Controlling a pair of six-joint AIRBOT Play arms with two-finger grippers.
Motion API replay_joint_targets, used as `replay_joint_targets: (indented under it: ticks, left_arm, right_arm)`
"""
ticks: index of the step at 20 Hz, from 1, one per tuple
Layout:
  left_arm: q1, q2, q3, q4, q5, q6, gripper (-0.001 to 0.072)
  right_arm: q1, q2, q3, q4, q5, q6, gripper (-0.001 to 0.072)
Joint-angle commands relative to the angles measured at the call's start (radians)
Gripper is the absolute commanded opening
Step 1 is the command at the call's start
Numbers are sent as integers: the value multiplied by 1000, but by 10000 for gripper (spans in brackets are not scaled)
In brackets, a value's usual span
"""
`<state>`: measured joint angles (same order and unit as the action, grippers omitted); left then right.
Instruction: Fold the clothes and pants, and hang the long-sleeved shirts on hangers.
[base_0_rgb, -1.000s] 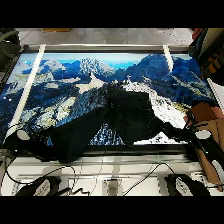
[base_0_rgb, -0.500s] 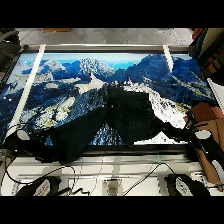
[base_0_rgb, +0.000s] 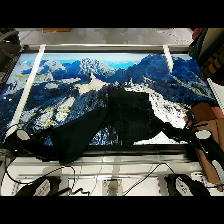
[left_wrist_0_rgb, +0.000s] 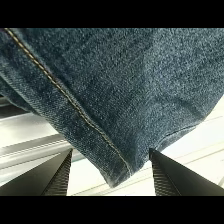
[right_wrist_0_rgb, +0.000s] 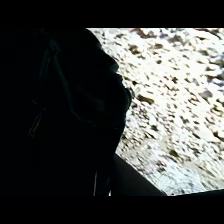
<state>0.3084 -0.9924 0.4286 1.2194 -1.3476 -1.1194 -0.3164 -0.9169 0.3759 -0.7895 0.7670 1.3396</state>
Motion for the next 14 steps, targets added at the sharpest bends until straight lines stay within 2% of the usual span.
replay_joint_targets:
  ticks: [1, 5, 7, 10, 11, 12, 13, 14]
  left_arm:
    - [-10, -2, -2, -1, 5, -4, 551]
    - [-122, -73, -2, -55, 27, 9, 531]
    - [-207, -116, 0, -50, 64, 8, 364]
    - [-240, -126, 40, 12, 59, 7, 344]
    - [-234, -126, 79, 65, 44, 0, 253]
    - [-227, -126, 125, 121, 31, -4, 75]
    - [-216, -126, 182, 169, 27, -4, 29]
    - [-203, -126, 238, 201, 31, -3, 29]
  right_arm:
    - [0, 0, 0, 0, -3, 0, 38]
    - [0, 0, 0, 0, -8, 0, 38]
    - [0, 0, 0, 0, -5, 0, 38]
    - [0, 0, 0, 0, -5, 0, 38]
    - [0, 0, 0, 0, -5, 0, 38]
    - [0, 0, 0, 0, -5, 0, 38]
    - [0, 0, 0, 0, -6, 0, 38]
    - [0, 0, 0, 0, -8, 0, 38]
